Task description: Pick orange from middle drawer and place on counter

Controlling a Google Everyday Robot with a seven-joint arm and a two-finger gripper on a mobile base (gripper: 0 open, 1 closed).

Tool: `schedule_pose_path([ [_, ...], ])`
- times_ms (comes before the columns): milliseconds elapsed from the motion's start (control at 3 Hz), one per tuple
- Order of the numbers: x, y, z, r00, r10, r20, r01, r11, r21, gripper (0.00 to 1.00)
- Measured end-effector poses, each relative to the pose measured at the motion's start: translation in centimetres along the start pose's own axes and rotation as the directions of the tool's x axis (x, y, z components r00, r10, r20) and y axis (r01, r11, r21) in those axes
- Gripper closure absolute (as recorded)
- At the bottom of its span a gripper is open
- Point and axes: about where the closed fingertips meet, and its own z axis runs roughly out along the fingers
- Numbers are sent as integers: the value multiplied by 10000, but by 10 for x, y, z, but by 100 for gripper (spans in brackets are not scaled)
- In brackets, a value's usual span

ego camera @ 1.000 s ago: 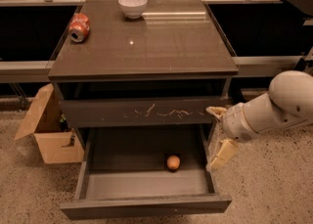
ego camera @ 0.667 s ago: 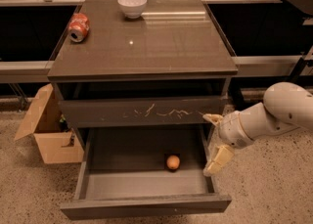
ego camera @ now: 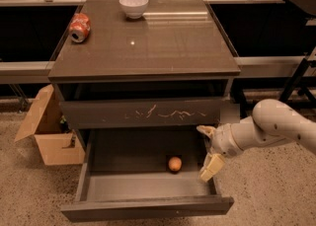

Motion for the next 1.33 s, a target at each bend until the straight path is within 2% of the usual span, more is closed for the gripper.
schedule_pose_path([
  [333, 9, -4, 21, 9993, 199, 306, -189, 9993, -307, 0],
  [667, 11, -4, 28, 9994, 262, 239, -253, 9991, -353, 0],
  [1000, 26, -10, 45, 9983, 580, 44, -577, 9975, -416, 0],
  [1333, 52, -19, 71, 9931, 1133, -315, -1146, 9926, -400, 0],
])
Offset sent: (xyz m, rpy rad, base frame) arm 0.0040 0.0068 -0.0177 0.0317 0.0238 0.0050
